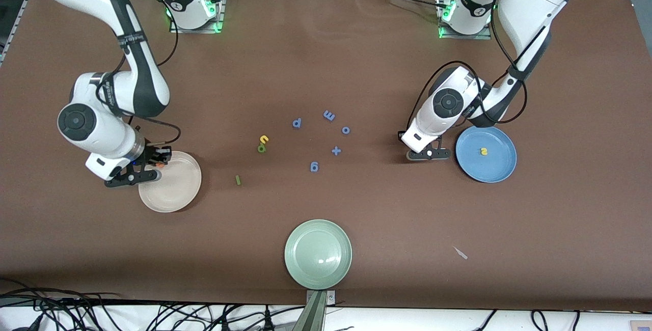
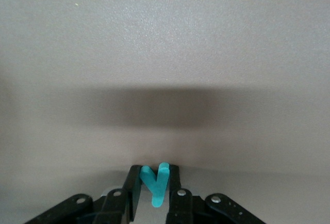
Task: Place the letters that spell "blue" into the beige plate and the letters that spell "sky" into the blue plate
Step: 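Drop the e on the white plate while the left gripper lifts the y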
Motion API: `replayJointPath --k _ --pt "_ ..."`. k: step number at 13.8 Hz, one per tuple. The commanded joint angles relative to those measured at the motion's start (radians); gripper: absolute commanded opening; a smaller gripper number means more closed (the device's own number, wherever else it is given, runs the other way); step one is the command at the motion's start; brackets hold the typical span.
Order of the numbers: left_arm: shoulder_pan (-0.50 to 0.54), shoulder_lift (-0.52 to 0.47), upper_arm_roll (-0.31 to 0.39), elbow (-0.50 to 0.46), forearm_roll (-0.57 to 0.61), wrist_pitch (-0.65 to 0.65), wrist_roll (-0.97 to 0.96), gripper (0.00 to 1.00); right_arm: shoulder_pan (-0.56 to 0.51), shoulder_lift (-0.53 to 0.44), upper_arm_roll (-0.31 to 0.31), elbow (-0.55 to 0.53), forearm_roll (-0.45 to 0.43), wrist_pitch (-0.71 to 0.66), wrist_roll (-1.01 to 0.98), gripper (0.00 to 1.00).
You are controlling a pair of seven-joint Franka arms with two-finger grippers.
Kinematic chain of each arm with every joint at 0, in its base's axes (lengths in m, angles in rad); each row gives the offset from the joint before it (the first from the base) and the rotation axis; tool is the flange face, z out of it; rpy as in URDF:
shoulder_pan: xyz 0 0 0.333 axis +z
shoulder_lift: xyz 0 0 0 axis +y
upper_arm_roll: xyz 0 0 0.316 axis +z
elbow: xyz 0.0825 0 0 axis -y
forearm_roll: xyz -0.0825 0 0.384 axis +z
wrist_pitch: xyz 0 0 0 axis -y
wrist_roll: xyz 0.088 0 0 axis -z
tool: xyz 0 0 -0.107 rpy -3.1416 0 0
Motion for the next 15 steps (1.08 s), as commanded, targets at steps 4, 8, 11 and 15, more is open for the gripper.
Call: replayJointPath --k 4,8,11,15 --pt "0.022 -0.058 -0.002 0.026 0.019 -0.045 -0.026 0.0 0.019 0.037 0.032 0.069 0.023 -0.005 0.042 0.64" --pt "0.059 -0.058 -0.002 0.134 -0.007 -0.216 0.031 0.0 0.027 0.037 0.107 0.071 0.023 -0.007 0.141 0.69" --pt "0.18 -0.055 -0.002 0.139 -0.006 -0.231 0.167 0.0 0.037 0.083 0.162 0.116 0.026 -0.004 0.201 0.69" --pt "0.301 -0.057 0.0 0.122 0.0 -0.248 0.322 0.02 0.11 0.186 0.179 0.201 0.009 0.007 0.316 0.68"
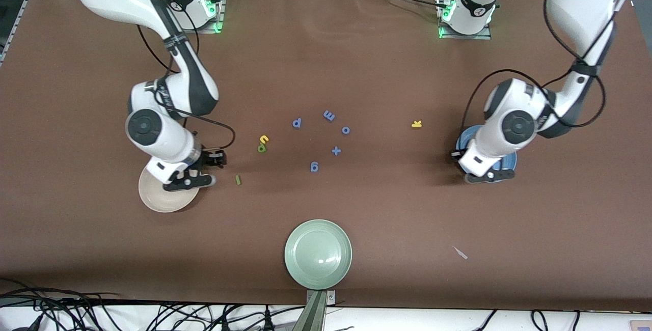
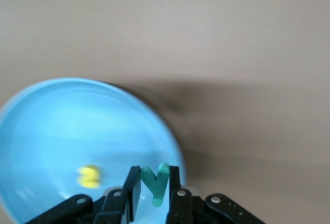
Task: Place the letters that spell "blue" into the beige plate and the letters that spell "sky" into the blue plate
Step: 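Place the y in the blue plate while the right gripper grasps the l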
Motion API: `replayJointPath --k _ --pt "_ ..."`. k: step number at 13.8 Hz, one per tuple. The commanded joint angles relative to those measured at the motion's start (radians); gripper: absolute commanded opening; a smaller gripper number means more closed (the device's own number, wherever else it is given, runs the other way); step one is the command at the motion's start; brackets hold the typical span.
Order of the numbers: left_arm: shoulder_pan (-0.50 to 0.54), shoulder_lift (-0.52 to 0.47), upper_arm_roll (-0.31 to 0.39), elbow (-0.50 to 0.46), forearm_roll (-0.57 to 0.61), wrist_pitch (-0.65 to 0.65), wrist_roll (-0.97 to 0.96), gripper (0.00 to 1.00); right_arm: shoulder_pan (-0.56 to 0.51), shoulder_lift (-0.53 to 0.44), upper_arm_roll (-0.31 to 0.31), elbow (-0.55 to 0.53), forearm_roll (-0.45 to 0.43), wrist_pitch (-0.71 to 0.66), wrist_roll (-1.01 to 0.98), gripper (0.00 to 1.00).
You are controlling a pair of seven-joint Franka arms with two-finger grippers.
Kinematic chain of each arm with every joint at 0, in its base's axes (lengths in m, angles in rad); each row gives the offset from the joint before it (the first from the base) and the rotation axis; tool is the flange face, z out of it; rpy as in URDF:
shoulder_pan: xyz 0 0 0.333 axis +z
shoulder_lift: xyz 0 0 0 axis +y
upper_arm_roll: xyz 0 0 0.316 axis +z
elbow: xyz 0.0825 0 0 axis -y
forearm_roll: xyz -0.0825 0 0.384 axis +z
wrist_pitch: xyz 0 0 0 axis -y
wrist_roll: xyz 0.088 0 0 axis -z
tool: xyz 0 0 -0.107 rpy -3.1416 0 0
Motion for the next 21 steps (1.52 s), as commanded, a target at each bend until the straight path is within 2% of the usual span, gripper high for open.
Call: replayJointPath --k 1,3,6,8,9,12,13,15,19,21 --pt "0.038 -0.009 -0.011 -0.012 0.004 -0.04 0.061 0.02 0.026 0.099 -0.001 0.089 -0.002 0.007 0.035 0.68" --pt "0.044 -0.005 -0.011 -0.033 0.007 -0.041 0.067 0.03 0.028 0.134 -0.001 0.105 -0.009 0.044 0.032 0.68" --pt "0.033 0.001 -0.012 -0.042 0.008 -0.041 0.057 0.21 0.028 0.15 -0.001 0.1 -0.036 0.09 0.026 0.67" --pt "0.031 -0.002 -0.014 -0.053 0.01 -0.041 0.067 0.64 0.028 0.154 -0.001 0.103 -0.036 0.091 0.03 0.64" --pt "0.033 -0.003 -0.012 -0.053 0.01 -0.043 0.067 0.76 0.029 0.156 -0.001 0.103 -0.036 0.095 0.035 0.62" --pt "0.038 -0.012 -0.076 -0.044 0.007 -0.082 0.045 0.79 0.034 0.163 -0.001 0.09 -0.036 0.113 0.036 0.61" --pt "0.035 -0.023 -0.09 -0.042 0.002 -0.104 0.005 0.79 0.035 0.163 -0.001 0.076 -0.036 0.131 0.036 0.6" --pt "0.041 -0.04 -0.165 -0.071 0.008 -0.098 -0.124 0.79 0.034 0.163 -0.001 0.062 -0.036 0.141 0.036 0.56" --pt "0.044 -0.127 -0.225 -0.217 0.008 0.012 -0.288 0.79 0.032 0.162 -0.001 0.047 -0.036 0.139 0.036 0.42" --pt "0.027 -0.118 -0.238 -0.243 0.008 0.051 -0.322 0.78 0.032 0.162 -0.001 0.047 -0.036 0.139 0.036 0.29"
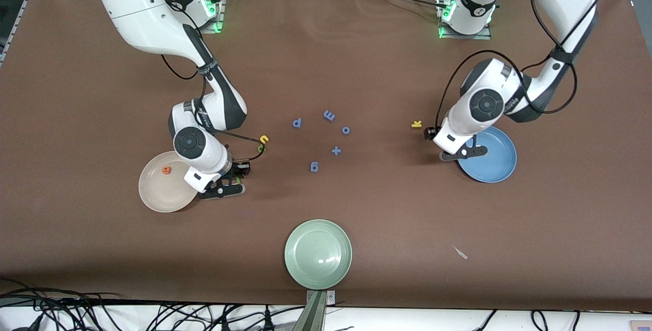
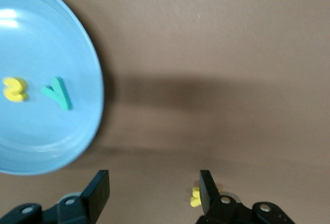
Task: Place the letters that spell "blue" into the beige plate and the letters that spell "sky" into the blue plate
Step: 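Drop the l on the white plate while the left gripper grasps the k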
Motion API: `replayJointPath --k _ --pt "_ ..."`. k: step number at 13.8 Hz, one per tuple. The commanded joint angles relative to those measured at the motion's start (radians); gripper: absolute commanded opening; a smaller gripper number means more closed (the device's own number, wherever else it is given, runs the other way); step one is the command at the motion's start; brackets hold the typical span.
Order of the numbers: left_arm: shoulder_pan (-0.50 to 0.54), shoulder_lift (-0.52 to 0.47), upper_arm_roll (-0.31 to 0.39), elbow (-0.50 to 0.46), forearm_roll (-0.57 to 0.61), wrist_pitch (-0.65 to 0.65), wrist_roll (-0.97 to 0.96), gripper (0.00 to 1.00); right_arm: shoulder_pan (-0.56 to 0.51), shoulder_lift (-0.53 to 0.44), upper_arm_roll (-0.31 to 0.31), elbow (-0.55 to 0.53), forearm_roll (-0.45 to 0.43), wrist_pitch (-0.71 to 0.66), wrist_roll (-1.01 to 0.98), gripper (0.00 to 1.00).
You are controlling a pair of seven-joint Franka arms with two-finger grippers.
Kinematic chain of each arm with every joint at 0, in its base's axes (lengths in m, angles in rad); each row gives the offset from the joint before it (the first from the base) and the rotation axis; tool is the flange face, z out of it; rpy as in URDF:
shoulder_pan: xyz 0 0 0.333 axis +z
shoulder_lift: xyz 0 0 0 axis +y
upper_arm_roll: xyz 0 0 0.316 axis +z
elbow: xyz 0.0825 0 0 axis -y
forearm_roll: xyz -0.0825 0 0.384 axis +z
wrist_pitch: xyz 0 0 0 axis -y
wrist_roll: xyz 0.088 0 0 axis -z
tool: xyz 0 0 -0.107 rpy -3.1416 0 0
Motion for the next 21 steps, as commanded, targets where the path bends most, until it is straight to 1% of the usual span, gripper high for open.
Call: replayJointPath --k 1,2,3,4,6,7,8,10,11,12,13,14,15,16,18,19,20,21 --pt "-0.02 -0.046 -0.007 -0.076 0.008 0.048 -0.06 0.76 -0.002 -0.009 0.003 -0.01 -0.014 0.011 0.005 0.24" --pt "-0.037 -0.037 -0.007 -0.082 0.008 0.053 -0.063 0.73 -0.005 -0.012 0.003 -0.009 -0.014 0.008 -0.001 0.2" --pt "-0.053 -0.023 -0.005 -0.086 0.008 0.063 -0.078 0.72 -0.007 -0.013 0.001 -0.006 -0.014 0.008 -0.005 0.13" --pt "-0.063 -0.013 -0.005 -0.089 0.008 0.086 -0.118 0.72 -0.007 -0.015 0.001 -0.004 -0.014 0.008 -0.005 0.08" --pt "-0.087 0.012 -0.005 -0.091 0.008 0.131 -0.276 0.72 -0.011 -0.022 -0.005 0.005 -0.013 -0.009 -0.011 0.08" --pt "-0.095 0.027 -0.005 -0.088 0.008 0.132 -0.378 0.72 -0.016 -0.025 -0.006 0.019 -0.014 -0.041 -0.016 0.08" --pt "-0.095 0.029 -0.004 -0.092 0.008 0.131 -0.434 0.72 -0.024 -0.027 -0.006 0.041 -0.014 -0.073 -0.024 0.05" --pt "-0.081 0.029 -0.004 -0.112 0.01 0.131 -0.482 0.72 -0.028 -0.027 -0.006 0.049 -0.014 -0.092 -0.036 0.05" --pt "-0.092 0.029 -0.002 -0.123 0.019 0.131 -0.477 0.71 -0.028 -0.032 -0.008 0.051 -0.016 -0.095 -0.039 0.05" --pt "-0.094 0.033 -0.004 -0.123 0.089 0.132 -0.474 0.69 -0.028 -0.044 -0.021 0.051 -0.022 -0.107 -0.065 0.05" --pt "-0.089 0.053 -0.005 -0.123 0.129 0.135 -0.48 0.67 -0.028 -0.053 -0.053 0.052 -0.022 -0.139 -0.117 0.05" --pt "-0.093 0.067 -0.004 -0.122 0.13 0.16 -0.5 0.66 -0.03 -0.068 -0.081 0.054 -0.02 -0.169 -0.183 0.05" --pt "-0.092 0.072 -0.004 -0.123 0.14 0.195 -0.52 0.63 -0.031 -0.079 -0.112 0.052 -0.02 -0.199 -0.243 0.05" --pt "-0.094 0.076 -0.004 -0.123 0.151 0.198 -0.511 0.59 -0.031 -0.094 -0.13 0.046 -0.014 -0.237 -0.284 0.05" --pt "-0.095 0.084 -0.004 -0.119 0.215 0.198 -0.508 0.57 -0.033 -0.116 -0.153 0.04 -0.014 -0.28 -0.294 0.05" --pt "-0.097 0.087 -0.004 -0.12 0.247 0.198 -0.502 0.55 -0.033 -0.121 -0.164 0.023 -0.013 -0.28 -0.294 0.07" --pt "-0.097 0.093 -0.004 -0.12 0.266 0.198 -0.484 0.53 -0.033 -0.13 -0.166 -0.006 -0.008 -0.264 -0.294 0.12" --pt "-0.097 0.093 -0.005 -0.123 0.272 0.198 -0.452 0.52 -0.033 -0.136 -0.164 -0.033 -0.005 -0.231 -0.294 0.22"
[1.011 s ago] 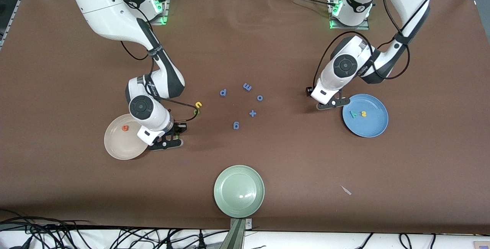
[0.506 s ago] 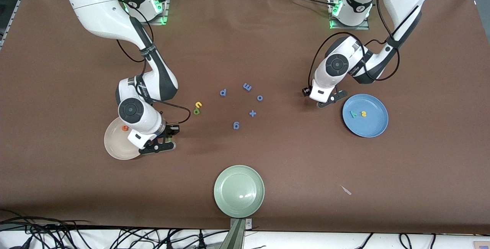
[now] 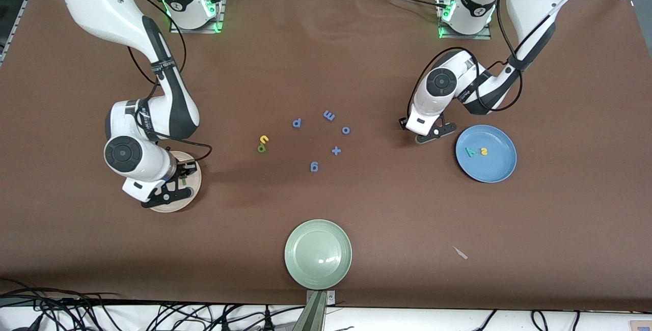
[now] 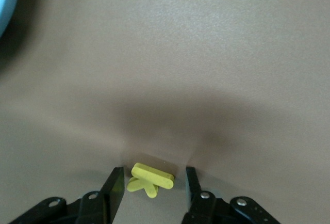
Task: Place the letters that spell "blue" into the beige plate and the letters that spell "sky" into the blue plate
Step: 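Drop the l on the white plate while the left gripper grasps the k, then place the k in the blue plate while the right gripper grasps the p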
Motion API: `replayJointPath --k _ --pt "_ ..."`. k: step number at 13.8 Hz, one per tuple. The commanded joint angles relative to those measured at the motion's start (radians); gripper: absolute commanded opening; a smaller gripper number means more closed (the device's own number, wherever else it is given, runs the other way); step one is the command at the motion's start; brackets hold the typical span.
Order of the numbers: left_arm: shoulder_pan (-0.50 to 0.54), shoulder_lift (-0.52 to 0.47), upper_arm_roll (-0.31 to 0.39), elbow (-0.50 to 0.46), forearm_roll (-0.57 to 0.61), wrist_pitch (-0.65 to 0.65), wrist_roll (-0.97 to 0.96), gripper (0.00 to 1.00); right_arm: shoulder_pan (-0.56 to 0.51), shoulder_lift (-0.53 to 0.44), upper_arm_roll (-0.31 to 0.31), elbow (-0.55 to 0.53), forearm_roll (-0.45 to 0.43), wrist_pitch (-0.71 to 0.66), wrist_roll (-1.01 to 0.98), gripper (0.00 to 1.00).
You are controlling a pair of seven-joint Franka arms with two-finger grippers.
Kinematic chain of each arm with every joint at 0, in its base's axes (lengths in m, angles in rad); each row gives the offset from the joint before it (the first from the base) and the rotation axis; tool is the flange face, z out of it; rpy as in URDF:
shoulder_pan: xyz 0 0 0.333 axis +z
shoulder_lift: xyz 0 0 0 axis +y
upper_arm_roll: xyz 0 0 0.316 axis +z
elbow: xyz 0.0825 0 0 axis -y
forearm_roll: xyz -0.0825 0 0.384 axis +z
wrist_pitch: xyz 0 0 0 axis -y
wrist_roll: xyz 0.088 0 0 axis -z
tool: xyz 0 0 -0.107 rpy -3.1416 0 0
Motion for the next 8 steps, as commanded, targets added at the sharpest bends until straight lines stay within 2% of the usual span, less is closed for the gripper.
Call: replayJointPath --k 1,2,6,8 --pt "0.001 0.006 -0.001 -0.003 0.043 0.005 0.054 0.52 0.007 -0.044 -0.001 -0.096 0.009 0.057 -0.013 0.3" --pt "0.001 0.006 -0.001 -0.003 0.043 0.004 0.058 0.52 0.007 -0.044 -0.001 -0.096 0.012 0.059 -0.004 0.41" --pt "-0.002 0.004 -0.001 -0.003 0.043 0.001 0.068 0.52 0.019 -0.05 0.016 -0.087 0.061 0.043 0.071 0.5" --pt "-0.002 0.006 -0.001 -0.003 0.043 0.001 0.085 0.52 0.022 -0.051 0.082 -0.085 0.061 0.045 0.204 0.52"
